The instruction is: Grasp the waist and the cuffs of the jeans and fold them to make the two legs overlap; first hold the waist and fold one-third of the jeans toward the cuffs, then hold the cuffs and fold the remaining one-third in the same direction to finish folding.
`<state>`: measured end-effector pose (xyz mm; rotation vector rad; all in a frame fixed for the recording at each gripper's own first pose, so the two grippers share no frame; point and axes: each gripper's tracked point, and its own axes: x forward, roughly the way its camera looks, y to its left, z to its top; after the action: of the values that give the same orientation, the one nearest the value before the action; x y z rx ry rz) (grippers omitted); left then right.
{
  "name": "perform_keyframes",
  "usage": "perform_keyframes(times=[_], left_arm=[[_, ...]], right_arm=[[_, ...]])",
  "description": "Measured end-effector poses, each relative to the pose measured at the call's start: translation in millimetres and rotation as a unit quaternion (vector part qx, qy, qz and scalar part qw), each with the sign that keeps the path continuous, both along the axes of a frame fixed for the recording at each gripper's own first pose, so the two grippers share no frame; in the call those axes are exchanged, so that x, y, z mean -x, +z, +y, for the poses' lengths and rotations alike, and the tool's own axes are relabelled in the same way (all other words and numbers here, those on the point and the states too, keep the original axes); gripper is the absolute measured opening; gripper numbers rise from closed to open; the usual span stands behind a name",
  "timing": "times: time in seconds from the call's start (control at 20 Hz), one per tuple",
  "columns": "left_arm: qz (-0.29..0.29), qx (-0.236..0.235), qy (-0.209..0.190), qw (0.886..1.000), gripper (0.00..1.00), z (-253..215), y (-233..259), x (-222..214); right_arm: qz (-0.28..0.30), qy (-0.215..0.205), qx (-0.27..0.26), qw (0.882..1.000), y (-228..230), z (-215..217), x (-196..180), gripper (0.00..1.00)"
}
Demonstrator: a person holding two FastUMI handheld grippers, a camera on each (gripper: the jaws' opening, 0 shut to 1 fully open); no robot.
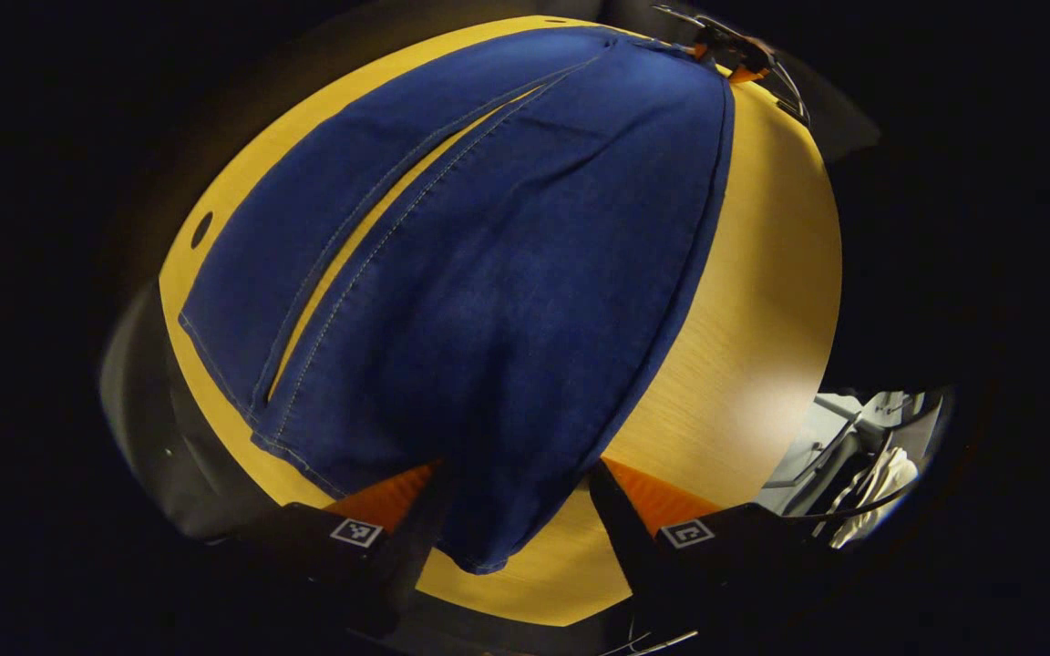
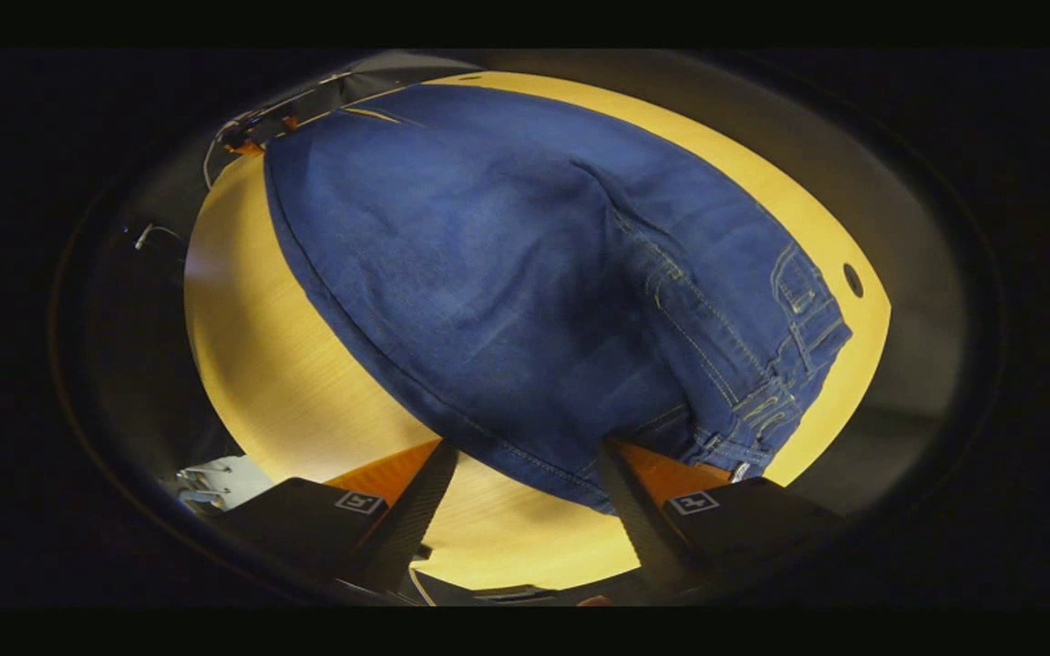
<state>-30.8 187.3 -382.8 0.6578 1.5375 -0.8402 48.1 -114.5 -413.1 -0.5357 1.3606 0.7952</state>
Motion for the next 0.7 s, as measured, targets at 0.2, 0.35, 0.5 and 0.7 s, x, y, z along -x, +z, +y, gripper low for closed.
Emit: perform_keyframes(times=[0.2,0.35,0.5,0.7], left_arm=[[0.001,-0.023,0.039,0.999,0.78,-6,-1,-4],[-0.018,-0.028,0.085,0.996,0.28,-7,-5,-11],[-0.038,-0.048,0.121,0.991,0.07,-8,-3,-5],[-0.066,-0.059,0.113,0.990,0.07,-7,-4,-5]], right_arm=[[-0.004,-0.013,0.025,1.000,-1,2,-1,0.74],[-0.066,-0.029,0.038,0.997,-2,-3,-14,0.07],[-0.087,-0.058,0.039,0.994,-1,-4,-12,0.08],[-0.086,-0.067,0.042,0.993,-2,-4,-12,0.08]])
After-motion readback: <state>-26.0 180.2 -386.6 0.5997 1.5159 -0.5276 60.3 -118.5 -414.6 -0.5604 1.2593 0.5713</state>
